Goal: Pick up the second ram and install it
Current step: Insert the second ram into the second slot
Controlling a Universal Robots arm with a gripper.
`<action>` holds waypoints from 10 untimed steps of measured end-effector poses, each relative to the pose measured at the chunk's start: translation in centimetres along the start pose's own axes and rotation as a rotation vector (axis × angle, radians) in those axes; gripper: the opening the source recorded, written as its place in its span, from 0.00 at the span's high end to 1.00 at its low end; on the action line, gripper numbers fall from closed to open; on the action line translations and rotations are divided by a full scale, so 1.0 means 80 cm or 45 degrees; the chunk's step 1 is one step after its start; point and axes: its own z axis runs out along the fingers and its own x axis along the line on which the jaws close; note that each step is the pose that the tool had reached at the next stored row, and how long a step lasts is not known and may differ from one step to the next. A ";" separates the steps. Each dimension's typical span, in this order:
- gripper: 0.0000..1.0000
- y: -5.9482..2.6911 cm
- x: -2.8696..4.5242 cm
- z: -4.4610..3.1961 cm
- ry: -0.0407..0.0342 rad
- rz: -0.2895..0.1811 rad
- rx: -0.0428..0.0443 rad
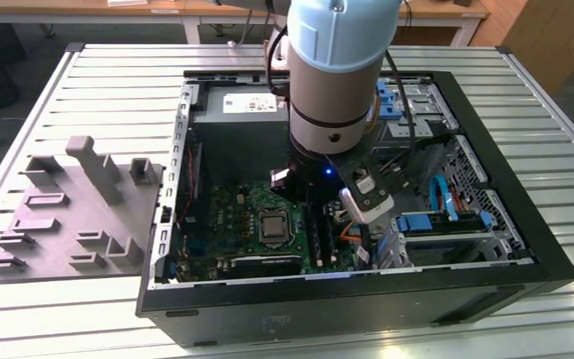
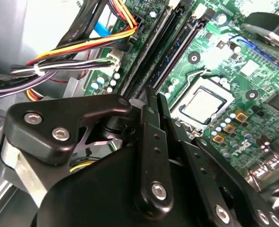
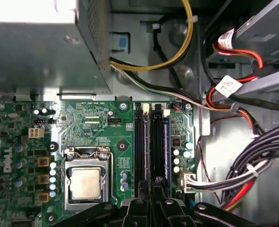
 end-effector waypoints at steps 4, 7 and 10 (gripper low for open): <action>0.82 0.000 0.0000 -0.0002 0.0000 0.000 0.000; 0.82 0.000 0.0000 -0.0004 0.0000 0.000 0.000; 0.89 0.000 0.0000 -0.0006 0.0000 0.000 0.000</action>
